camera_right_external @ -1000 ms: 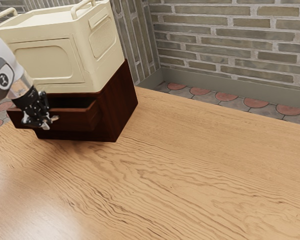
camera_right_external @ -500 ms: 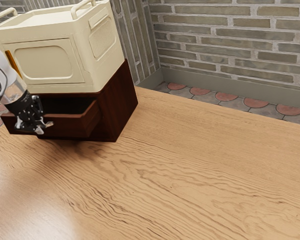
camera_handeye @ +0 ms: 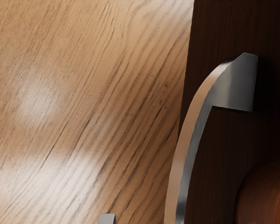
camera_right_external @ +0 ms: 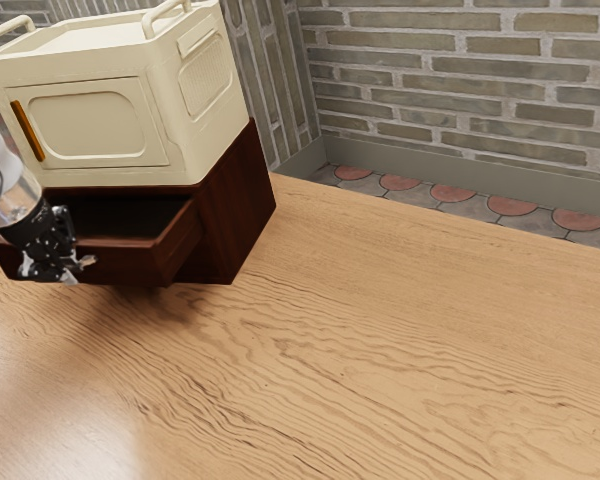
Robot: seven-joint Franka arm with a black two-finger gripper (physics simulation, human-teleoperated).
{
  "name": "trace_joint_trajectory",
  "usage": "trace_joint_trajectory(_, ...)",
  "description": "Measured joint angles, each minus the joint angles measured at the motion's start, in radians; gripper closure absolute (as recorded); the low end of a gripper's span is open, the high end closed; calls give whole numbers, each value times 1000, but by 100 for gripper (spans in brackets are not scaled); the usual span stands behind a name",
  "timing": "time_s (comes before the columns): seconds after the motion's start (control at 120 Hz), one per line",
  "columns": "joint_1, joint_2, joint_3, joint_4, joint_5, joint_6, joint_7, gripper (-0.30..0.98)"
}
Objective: Pull the drawer handle with one arm to open the drawer
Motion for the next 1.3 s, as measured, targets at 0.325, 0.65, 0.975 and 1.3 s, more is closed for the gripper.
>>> trace_joint_trajectory(0.325, -16, -49, 23, -44, -1, 18, 0, 64)
trace_joint_trajectory(0.65, -18, -139, 37, -140, -3, 40, -2, 64)
trace_joint_trajectory(0.975, -19, -165, 39, -160, -3, 47, -2, 63)
trace_joint_trajectory(1.3, -33, -184, 49, -148, 1, 48, 2, 55)
